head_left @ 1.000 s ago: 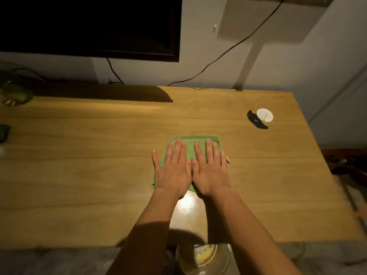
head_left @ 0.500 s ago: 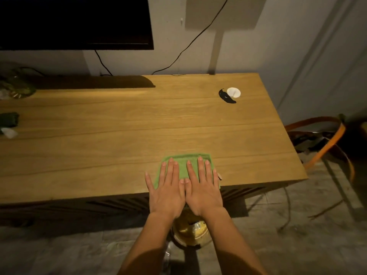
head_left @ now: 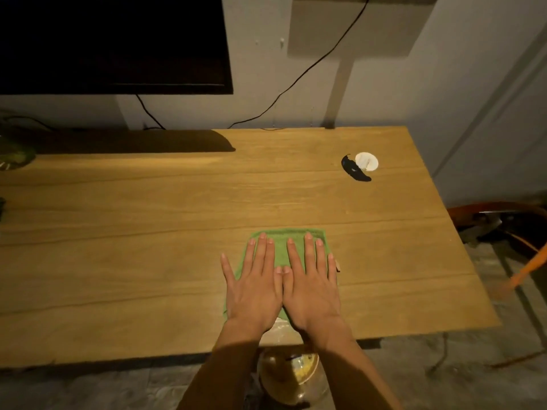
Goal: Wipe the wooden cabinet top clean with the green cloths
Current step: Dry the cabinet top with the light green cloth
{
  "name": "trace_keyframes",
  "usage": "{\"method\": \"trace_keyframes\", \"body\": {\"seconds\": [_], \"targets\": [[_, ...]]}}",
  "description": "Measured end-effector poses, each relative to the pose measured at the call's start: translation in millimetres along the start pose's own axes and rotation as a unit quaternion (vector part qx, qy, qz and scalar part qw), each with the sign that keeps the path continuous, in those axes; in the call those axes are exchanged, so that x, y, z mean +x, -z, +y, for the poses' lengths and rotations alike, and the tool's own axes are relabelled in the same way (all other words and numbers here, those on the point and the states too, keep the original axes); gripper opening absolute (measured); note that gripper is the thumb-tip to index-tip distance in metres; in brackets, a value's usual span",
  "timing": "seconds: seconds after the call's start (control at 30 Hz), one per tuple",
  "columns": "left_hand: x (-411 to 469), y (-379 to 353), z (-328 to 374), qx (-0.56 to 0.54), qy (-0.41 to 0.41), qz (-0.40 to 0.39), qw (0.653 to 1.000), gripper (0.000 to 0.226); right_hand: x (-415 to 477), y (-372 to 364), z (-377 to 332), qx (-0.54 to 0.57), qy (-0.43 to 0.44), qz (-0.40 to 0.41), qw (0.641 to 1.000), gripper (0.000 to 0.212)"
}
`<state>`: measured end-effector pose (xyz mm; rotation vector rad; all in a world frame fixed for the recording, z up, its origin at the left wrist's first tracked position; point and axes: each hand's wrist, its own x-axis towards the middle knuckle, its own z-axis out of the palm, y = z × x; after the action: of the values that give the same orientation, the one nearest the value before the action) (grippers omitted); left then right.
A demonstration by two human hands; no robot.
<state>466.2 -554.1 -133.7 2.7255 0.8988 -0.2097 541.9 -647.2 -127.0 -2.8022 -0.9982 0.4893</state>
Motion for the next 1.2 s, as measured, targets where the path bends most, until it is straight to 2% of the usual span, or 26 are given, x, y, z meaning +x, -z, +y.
{"method": "trace_keyframes", "body": {"seconds": [0.3, 0.43, 0.67, 0.93, 1.2], "targets": [[162, 30, -5, 0.001, -0.017, 0.036, 0.999, 0.061, 158, 34, -3, 0.004, -0.015, 0.040, 0.999, 0.065], [228, 43, -5, -0.006, -0.024, 0.048, 0.999, 0.061, 223, 49, -1, -0.002, -0.017, 0.042, 0.999, 0.060], [304, 49, 6, -0.005, -0.018, 0.076, 0.997, 0.060, 301, 69, 11, -0.009, 0.001, 0.051, 0.999, 0.057], [310, 53, 10, 0.001, -0.011, 0.083, 0.997, 0.058, 309, 75, 14, -0.006, 0.011, 0.048, 0.999, 0.057], [211, 35, 26, -0.005, -0.004, 0.068, 0.998, 0.059, 210, 56, 30, 0.000, 0.018, 0.041, 0.999, 0.057]]}}
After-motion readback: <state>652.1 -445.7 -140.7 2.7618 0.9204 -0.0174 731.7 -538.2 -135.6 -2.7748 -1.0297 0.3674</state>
